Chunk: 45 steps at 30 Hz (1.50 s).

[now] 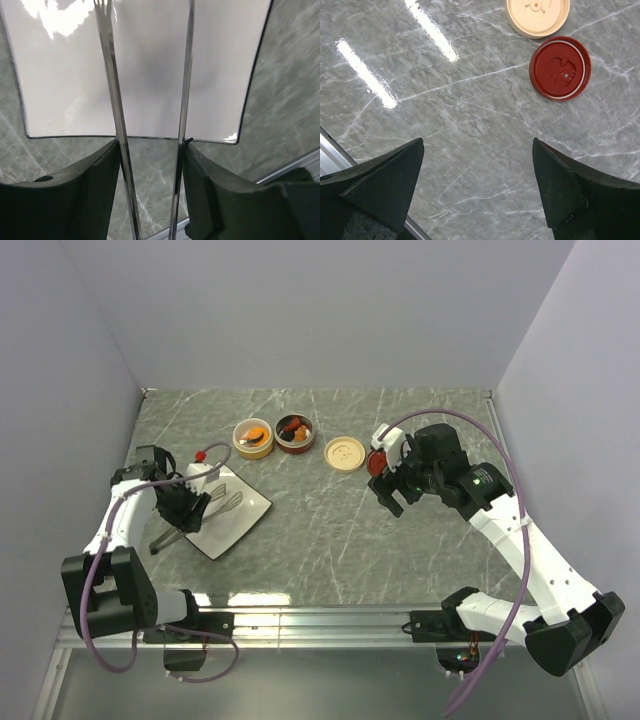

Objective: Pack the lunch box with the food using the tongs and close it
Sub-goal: Put down the clamp, then pick up the lid of the lunch box with the right arm

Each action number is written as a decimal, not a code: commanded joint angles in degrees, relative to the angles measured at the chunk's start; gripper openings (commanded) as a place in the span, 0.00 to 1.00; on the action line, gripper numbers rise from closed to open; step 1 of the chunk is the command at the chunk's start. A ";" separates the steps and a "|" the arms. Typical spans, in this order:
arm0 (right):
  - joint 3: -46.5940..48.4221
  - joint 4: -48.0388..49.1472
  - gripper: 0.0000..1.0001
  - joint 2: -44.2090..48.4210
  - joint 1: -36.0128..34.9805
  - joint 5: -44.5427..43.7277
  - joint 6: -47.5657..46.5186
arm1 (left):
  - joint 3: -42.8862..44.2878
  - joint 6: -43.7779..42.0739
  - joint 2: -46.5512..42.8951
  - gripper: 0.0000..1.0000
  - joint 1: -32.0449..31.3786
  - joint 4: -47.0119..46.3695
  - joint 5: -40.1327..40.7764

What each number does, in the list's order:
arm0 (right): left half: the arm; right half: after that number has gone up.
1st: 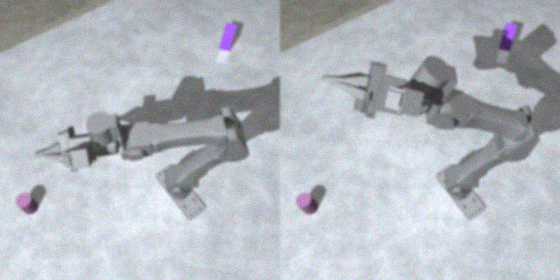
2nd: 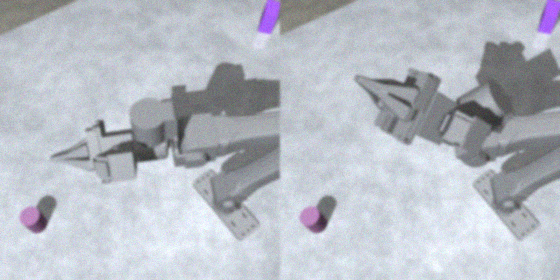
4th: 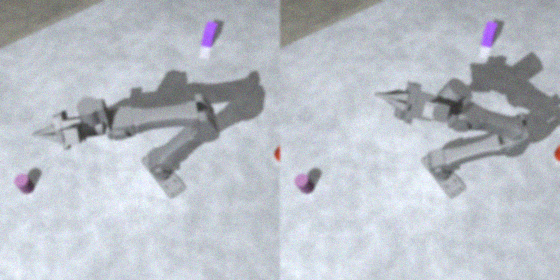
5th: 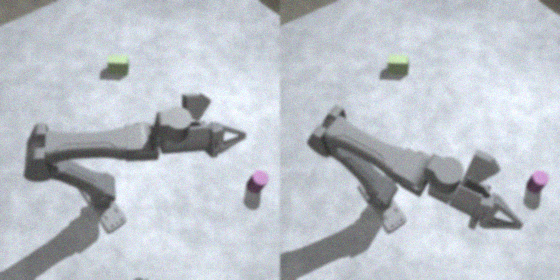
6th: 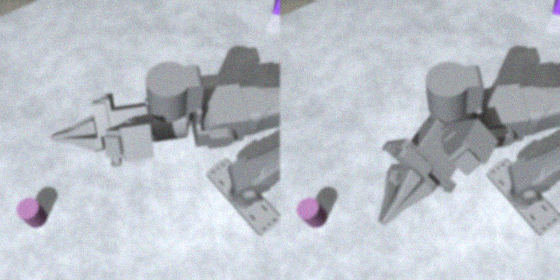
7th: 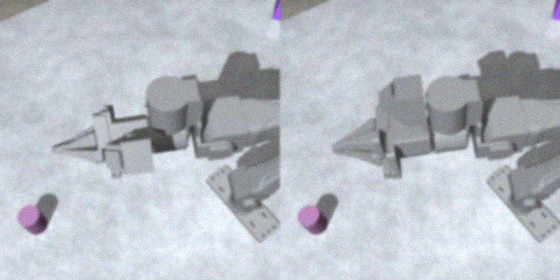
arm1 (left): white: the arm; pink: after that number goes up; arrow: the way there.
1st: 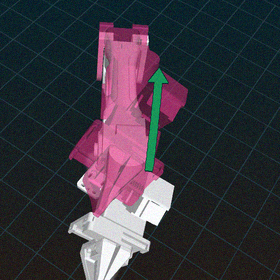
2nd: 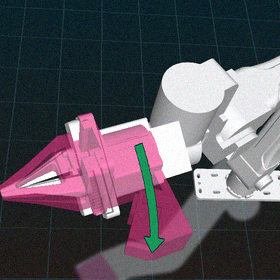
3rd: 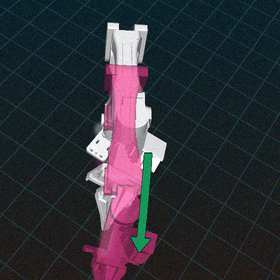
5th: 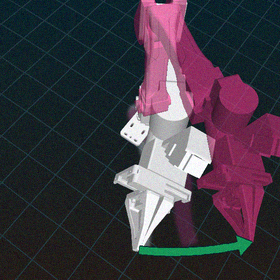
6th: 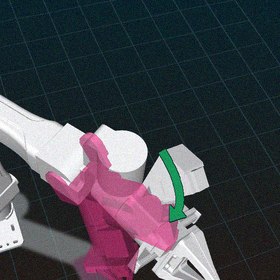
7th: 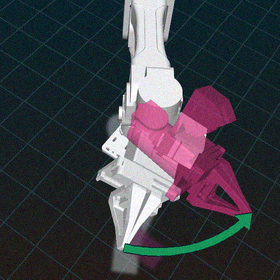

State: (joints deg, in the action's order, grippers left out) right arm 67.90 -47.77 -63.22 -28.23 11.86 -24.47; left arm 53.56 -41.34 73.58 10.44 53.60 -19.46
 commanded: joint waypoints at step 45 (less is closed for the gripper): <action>3.29 5.67 0.96 -10.34 0.72 -10.37 3.21 | 30.01 9.17 3.06 1.00 0.11 6.16 -14.89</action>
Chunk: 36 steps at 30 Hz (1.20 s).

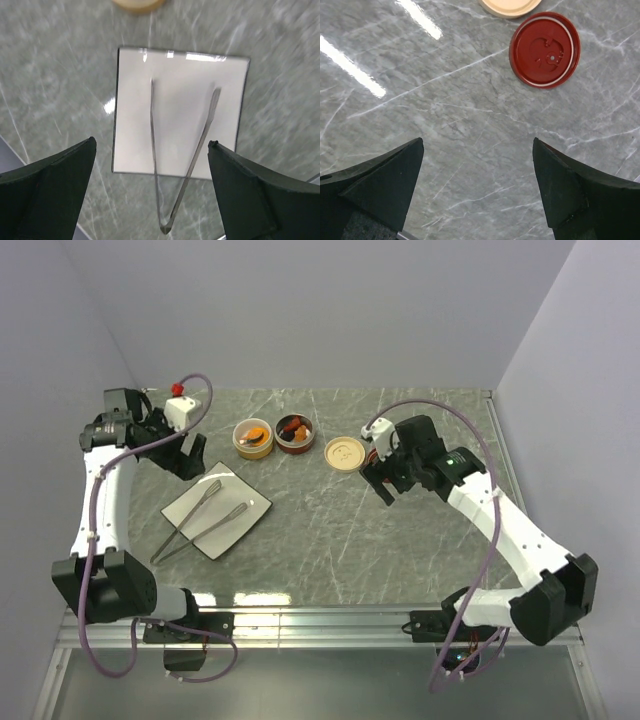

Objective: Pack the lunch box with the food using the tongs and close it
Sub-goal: Pick up the lid of the lunch box with the right arm

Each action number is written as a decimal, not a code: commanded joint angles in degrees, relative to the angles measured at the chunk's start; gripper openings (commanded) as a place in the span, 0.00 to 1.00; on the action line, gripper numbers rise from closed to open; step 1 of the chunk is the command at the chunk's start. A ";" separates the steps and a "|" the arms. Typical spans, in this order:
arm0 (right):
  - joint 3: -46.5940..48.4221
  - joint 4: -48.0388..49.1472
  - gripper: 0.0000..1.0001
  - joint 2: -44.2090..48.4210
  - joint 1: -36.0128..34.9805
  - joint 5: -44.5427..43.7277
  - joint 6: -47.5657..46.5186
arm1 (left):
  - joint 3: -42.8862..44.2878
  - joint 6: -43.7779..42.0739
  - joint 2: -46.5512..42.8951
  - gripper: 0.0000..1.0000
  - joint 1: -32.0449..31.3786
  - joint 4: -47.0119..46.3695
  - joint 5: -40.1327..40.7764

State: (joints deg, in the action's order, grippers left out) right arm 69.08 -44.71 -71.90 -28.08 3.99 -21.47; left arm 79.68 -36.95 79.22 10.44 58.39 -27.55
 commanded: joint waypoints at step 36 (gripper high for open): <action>25.49 5.68 0.74 -41.39 -2.07 4.45 -9.37 | 0.74 25.61 -1.26 0.99 -6.57 -10.31 -23.34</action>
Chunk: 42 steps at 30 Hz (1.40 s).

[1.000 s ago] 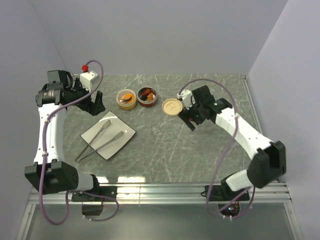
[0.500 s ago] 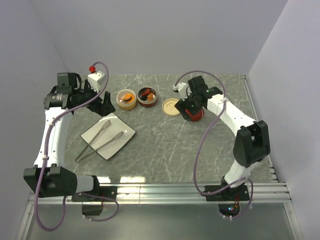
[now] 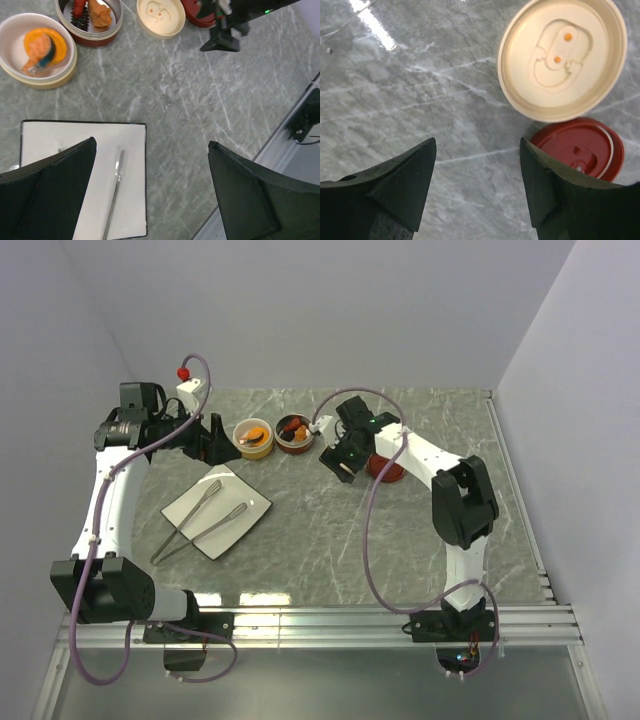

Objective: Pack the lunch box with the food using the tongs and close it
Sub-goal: Pick up the lid of the lunch box with the right arm

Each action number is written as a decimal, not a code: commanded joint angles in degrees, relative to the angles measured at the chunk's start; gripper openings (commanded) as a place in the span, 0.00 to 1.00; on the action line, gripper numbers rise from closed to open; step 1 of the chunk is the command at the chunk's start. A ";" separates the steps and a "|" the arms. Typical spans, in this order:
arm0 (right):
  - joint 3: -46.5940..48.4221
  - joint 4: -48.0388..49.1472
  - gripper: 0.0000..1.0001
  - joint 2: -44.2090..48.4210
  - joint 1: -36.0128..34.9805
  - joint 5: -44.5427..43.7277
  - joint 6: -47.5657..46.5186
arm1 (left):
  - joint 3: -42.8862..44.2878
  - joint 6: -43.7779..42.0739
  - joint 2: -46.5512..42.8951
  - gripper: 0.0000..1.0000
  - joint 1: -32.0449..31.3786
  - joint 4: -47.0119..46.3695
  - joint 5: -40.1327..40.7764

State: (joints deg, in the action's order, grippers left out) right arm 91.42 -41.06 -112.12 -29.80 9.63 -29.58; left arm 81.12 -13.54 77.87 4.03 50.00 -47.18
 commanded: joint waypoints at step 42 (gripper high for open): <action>0.69 5.99 0.27 -10.58 -1.75 0.39 -1.53 | -4.57 5.80 -5.18 0.99 -0.17 -6.66 -0.63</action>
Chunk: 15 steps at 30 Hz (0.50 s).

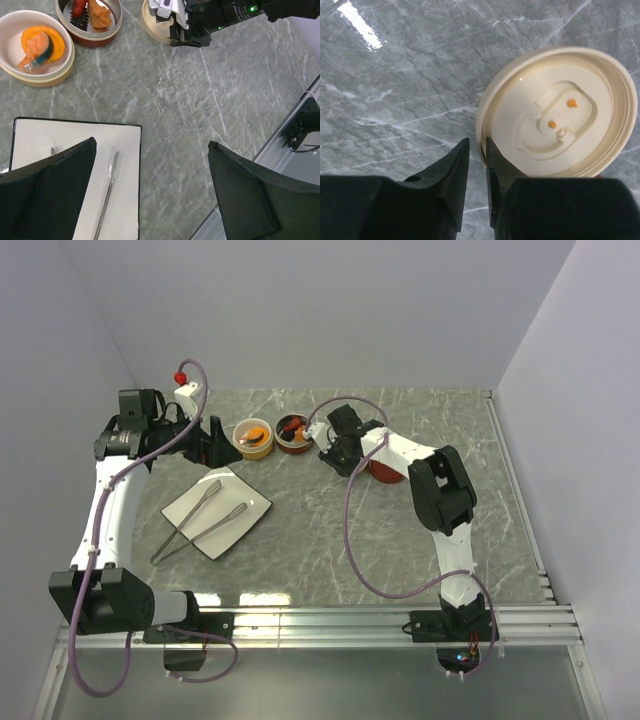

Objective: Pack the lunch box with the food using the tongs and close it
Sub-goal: Pick up the lid of the lunch box with the right arm

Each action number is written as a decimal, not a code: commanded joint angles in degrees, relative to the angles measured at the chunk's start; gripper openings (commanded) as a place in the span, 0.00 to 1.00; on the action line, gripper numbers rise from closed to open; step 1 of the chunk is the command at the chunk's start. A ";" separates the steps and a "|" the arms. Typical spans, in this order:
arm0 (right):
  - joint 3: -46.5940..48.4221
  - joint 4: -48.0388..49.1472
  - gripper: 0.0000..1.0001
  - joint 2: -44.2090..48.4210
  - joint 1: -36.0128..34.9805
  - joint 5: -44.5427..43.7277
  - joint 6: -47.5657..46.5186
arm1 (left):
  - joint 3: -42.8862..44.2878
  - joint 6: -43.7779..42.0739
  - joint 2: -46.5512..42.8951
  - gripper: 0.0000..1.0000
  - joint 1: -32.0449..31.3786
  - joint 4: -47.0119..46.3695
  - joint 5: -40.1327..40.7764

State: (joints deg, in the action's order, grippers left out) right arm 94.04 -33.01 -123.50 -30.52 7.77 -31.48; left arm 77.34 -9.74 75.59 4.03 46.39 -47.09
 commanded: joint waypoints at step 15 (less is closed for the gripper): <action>-1.14 -6.35 0.00 11.51 -0.42 13.65 5.28 | -7.55 16.05 -11.69 0.99 -0.08 -19.67 1.82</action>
State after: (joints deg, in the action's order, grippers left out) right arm 91.79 -37.28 -120.03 -30.98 14.79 -29.17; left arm 70.43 1.76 66.54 4.03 32.86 -46.02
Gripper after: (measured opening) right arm 0.066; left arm 0.995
